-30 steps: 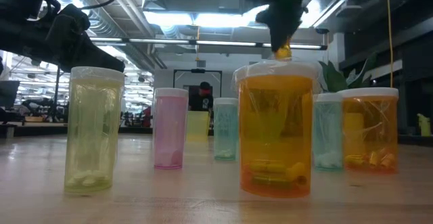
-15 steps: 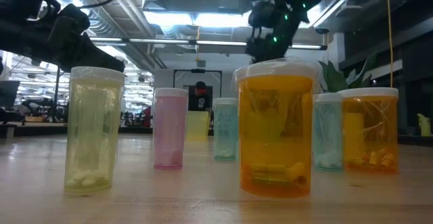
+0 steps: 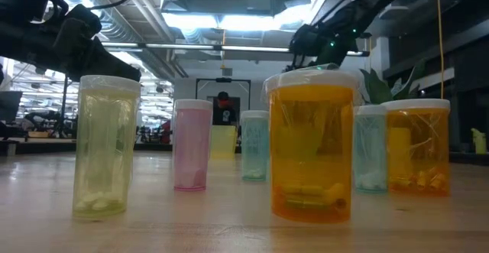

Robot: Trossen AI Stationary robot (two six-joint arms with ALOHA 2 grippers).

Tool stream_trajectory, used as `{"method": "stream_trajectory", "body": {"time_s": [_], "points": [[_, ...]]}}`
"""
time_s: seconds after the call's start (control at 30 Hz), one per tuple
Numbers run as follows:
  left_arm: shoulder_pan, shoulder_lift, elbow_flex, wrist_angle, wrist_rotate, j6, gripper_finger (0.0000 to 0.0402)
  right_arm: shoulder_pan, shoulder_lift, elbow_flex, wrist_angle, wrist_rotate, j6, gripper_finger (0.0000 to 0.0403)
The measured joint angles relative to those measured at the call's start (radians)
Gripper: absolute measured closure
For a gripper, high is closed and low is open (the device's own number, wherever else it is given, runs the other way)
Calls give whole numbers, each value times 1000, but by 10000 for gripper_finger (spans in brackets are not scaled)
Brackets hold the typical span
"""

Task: Pick and place medicine bottles into bin by pill shape (circle, oval)
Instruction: Put the orange capsule bottle into the green bin

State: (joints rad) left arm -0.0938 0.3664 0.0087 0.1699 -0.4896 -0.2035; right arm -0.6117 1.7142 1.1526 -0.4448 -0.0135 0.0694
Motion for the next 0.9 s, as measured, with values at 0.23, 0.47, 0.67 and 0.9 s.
{"method": "stream_trajectory", "body": {"time_s": [0.23, 0.47, 0.67, 0.9], "points": [[0, 0, 0, 0, 0, -3, 252, 0, 3, -23, 63, 0, -57, 198], [0, 0, 0, 0, 0, -3, 252, 0, 55, -22, 82, -40, -108, 198], [0, 0, 0, 0, 0, -2, 252, -2, 107, -23, 118, -14, -128, 198], [0, 0, 0, 0, 0, 2, 252, -9, 108, -23, 127, 13, -103, 195]]}}
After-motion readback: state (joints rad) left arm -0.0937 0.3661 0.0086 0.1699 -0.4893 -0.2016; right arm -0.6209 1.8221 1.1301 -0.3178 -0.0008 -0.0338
